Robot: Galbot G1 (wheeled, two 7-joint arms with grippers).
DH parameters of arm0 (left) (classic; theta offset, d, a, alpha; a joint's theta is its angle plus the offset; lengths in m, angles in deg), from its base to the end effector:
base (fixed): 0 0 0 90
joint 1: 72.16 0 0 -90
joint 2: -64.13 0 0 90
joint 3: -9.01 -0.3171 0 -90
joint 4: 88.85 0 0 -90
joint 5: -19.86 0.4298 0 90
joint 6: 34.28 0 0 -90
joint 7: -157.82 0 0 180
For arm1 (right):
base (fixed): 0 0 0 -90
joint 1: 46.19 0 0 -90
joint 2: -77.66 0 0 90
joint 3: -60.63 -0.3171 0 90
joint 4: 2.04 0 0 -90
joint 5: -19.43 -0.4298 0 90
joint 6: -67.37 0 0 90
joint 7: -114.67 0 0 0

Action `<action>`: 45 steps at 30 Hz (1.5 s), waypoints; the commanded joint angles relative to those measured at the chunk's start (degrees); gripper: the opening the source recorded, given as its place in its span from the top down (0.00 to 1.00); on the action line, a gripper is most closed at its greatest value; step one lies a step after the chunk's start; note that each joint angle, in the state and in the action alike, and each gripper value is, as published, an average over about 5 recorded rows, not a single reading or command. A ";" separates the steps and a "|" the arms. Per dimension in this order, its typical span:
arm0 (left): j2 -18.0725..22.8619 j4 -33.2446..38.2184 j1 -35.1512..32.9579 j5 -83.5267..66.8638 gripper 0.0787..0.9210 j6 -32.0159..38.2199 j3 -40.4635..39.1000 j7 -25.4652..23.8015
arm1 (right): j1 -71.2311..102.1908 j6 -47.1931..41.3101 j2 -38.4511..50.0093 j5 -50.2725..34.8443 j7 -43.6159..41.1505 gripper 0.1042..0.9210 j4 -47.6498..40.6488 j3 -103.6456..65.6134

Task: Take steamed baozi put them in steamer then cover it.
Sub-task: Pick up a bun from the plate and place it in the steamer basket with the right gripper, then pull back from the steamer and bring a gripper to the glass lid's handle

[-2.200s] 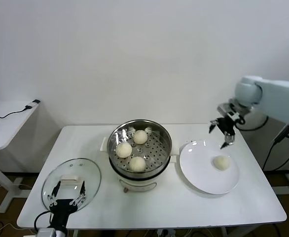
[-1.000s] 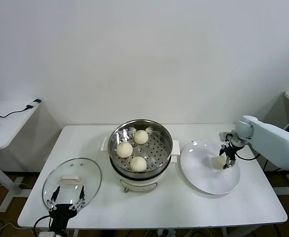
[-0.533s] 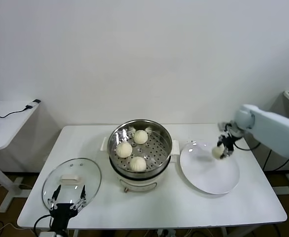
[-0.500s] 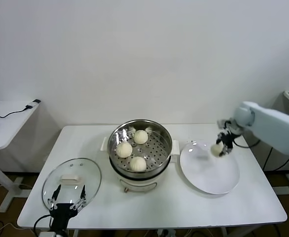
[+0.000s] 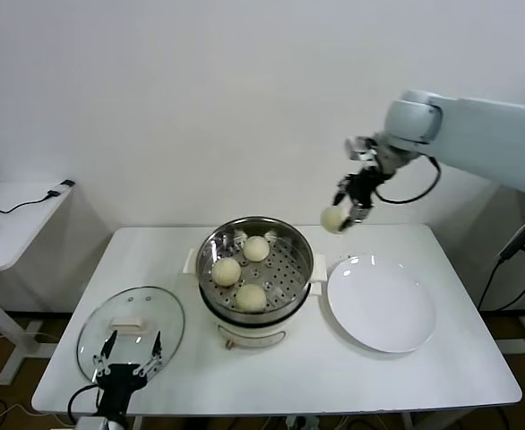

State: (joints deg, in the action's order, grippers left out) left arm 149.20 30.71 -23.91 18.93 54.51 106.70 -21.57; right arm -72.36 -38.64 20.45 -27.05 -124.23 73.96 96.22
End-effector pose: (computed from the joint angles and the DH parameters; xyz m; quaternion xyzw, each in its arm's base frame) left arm 0.2096 0.0589 -0.3216 0.0362 -0.9907 -0.0661 0.1128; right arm 0.5896 0.0571 0.0193 0.5595 -0.5594 0.5153 0.3294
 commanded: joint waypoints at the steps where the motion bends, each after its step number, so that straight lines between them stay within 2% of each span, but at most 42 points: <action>1: -0.08 -0.24 0.33 -0.37 0.12 0.15 -0.24 0.00 | 0.12 -7.68 -8.48 -11.37 9.14 0.37 7.02 1.61; 8: -0.10 -0.45 0.72 -0.61 0.12 0.00 -0.10 -0.10 | 10.99 -10.54 -10.20 -5.81 13.15 0.37 2.37 -1.48; 16: -0.17 -0.76 0.91 -0.84 0.12 -0.11 0.03 -0.21 | 17.95 -10.90 -10.10 0.76 13.71 0.37 -1.56 -3.19; 31: -0.40 -1.12 1.20 -1.19 0.12 -0.23 0.13 -0.29 | 21.52 -10.79 -9.40 3.73 14.45 0.37 -2.33 -5.93; 34: -0.48 -1.07 1.03 -1.23 0.12 -0.15 0.15 -0.26 | 20.93 -10.22 -9.24 3.74 13.54 0.32 -2.17 -5.94; 39: -0.48 -0.64 0.78 -1.18 0.12 -0.19 0.12 -0.30 | 18.93 -7.80 -8.15 3.42 11.23 0.17 -1.92 -6.72; 45: -0.60 0.02 0.38 -1.27 0.12 -0.52 0.15 -0.31 | 16.60 -2.46 -4.51 -1.18 8.91 0.12 -4.19 -13.91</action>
State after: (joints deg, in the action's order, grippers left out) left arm 148.69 30.40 -23.44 17.72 54.12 106.86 -21.87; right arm -54.29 -45.79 13.15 -25.11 -113.06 71.39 88.55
